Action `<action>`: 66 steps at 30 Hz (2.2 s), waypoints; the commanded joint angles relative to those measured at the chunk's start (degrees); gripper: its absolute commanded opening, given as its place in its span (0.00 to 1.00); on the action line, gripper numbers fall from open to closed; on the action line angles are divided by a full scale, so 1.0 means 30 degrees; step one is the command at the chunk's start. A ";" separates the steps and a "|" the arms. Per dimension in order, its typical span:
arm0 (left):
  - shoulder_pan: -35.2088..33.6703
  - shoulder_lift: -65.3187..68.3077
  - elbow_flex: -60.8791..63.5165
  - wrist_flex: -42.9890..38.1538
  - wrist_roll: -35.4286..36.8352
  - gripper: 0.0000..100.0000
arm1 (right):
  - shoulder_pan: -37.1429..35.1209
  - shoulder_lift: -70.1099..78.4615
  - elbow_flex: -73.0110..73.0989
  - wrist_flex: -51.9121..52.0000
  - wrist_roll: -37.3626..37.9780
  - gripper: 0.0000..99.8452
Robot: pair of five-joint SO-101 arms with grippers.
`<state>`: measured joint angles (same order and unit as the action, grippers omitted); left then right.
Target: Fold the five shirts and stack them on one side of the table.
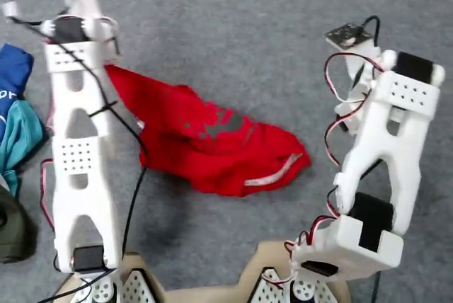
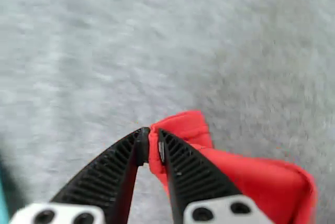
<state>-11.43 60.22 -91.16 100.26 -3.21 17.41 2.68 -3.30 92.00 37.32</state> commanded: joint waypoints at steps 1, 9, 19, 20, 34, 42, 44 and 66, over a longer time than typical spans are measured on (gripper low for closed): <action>-0.1348 -0.3179 -0.0850 0.0234 0.0029 0.02 | -0.1187 -0.0220 -0.1216 0.0381 -0.0293 0.45; -0.2637 -0.9099 0.8762 0.0234 -0.0586 0.02 | -0.4410 -0.0220 -0.1890 0.1436 -0.0293 0.45; -0.0938 -1.6103 2.9216 0.0205 -0.6183 0.02 | -0.6081 -0.0220 -0.1890 0.1993 -0.0293 0.45; -0.0908 -1.6454 3.0652 0.0205 -0.6535 0.02 | -0.6168 -0.0220 -0.1890 0.2168 -0.0293 0.45; -0.3780 -1.7978 3.7128 0.0205 -0.9670 0.04 | -0.6286 -0.2037 -0.2711 0.3429 -0.0176 0.45; -0.7062 -1.7978 3.5165 0.0205 -0.8059 0.29 | -0.6696 -0.3179 -0.1187 0.3399 -0.0176 0.45; -0.7238 -1.7978 3.4579 0.0205 -0.8029 0.29 | -0.6901 -0.3092 -0.0864 0.3370 -0.0176 0.45; -0.4513 -1.5429 2.7077 -0.2872 -0.1582 0.29 | -0.7604 -0.3004 0.4088 -0.2842 -0.0176 0.45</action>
<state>-25.49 12.75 -7.12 93.58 -8.75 -4.92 -4.09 7.87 86.02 37.05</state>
